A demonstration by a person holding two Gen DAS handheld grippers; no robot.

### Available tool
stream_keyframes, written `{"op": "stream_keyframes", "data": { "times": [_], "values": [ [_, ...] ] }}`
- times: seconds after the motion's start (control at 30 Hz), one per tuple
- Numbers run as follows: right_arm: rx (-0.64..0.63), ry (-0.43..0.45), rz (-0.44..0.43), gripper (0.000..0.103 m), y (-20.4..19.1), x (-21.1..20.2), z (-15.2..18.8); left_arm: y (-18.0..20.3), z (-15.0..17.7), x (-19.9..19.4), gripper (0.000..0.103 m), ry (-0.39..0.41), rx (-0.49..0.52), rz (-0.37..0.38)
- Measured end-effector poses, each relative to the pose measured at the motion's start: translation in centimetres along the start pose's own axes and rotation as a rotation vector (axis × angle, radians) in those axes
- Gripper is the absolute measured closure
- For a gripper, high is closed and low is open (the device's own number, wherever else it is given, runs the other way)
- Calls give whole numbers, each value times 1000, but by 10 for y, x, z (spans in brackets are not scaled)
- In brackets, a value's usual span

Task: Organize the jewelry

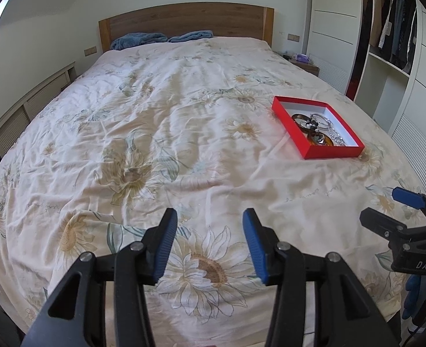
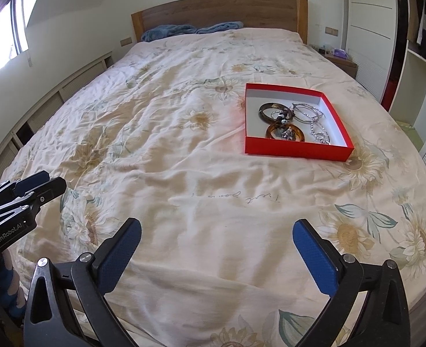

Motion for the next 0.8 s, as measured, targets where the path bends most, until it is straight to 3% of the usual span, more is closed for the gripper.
{"op": "stream_keyframes", "data": {
  "times": [0.8],
  "values": [
    [22, 9, 7, 0, 9, -4, 4, 5, -2, -5, 52, 14, 24, -28]
  ]
}}
Point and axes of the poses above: each gripper's, at about its wrist camera, not at the fingertips, and x roughly the way its jaws point, y to its right, z to its underside, the point moved 10 cm from there along x, roughly the way its jaws point, and after that the axes turned 2 degrees about x, right-handed, at the moved point
